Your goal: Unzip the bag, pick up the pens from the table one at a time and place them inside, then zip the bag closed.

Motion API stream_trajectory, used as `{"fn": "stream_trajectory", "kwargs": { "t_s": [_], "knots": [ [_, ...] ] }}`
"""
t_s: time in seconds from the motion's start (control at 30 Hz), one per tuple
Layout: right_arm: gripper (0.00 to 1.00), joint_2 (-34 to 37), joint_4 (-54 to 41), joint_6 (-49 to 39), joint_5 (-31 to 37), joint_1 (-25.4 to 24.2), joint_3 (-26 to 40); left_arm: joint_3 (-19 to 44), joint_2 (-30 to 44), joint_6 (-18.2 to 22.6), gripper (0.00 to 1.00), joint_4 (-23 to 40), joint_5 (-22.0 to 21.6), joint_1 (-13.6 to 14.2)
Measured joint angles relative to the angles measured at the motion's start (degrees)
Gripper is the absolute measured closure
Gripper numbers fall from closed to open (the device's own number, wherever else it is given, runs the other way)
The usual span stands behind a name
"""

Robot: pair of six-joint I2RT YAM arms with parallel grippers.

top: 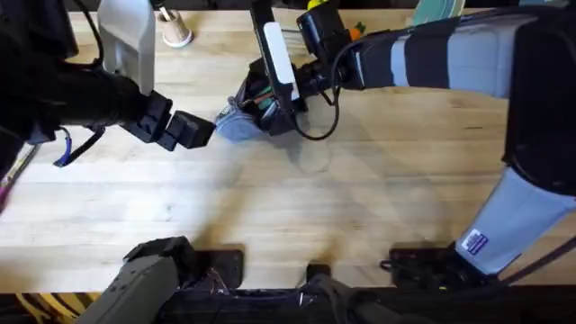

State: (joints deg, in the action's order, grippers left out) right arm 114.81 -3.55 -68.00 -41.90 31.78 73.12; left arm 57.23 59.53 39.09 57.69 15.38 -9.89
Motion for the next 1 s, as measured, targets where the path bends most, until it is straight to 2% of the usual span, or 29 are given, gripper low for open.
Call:
{"fn": "stream_trajectory", "kwargs": {
  "t_s": [0.03,0.07,0.1,0.23,0.33,0.53,0.63,0.73,0.87,1.0],
  "knots": [
    [0.100,0.01,0.15,-0.01,0.22,-0.09,0.00,0.00,0.00,0.00,0.007,0.00,0.02,0.00],
    [0.033,0.01,0.45,-0.20,0.29,-0.15,0.00,0.00,0.00,-0.02,0.007,0.00,0.02,0.00],
    [0.012,0.01,0.66,-0.16,0.28,-0.20,0.02,0.00,-0.01,-0.02,0.007,0.00,0.00,0.00],
    [0.008,-0.06,0.79,1.02,-0.14,-0.33,0.02,0.00,0.00,0.02,0.007,0.00,0.00,0.00],
    [0.008,-0.61,0.58,4.83,-0.17,-0.56,0.02,0.00,0.00,1.48,0.007,0.00,0.01,0.00],
    [0.007,-4.53,0.19,20.89,-1.32,-1.57,0.02,-0.44,-0.01,6.75,0.007,-0.11,0.29,-1.29],
    [0.007,-7.00,0.17,30.89,-2.03,-2.31,0.02,-1.83,0.22,10.28,0.008,-0.68,2.03,-3.52],
    [0.007,-9.16,0.28,41.60,-2.59,-3.72,0.02,-3.64,1.79,14.12,0.008,-2.14,4.83,-6.88],
    [0.007,-10.51,0.31,58.11,-2.85,-5.57,0.02,-4.86,5.75,20.00,0.008,-3.17,10.40,-12.37],
    [0.008,-10.48,0.09,75.08,-2.99,-6.08,0.02,-4.92,9.86,26.27,0.007,-3.36,16.91,-16.54]
  ]
}}
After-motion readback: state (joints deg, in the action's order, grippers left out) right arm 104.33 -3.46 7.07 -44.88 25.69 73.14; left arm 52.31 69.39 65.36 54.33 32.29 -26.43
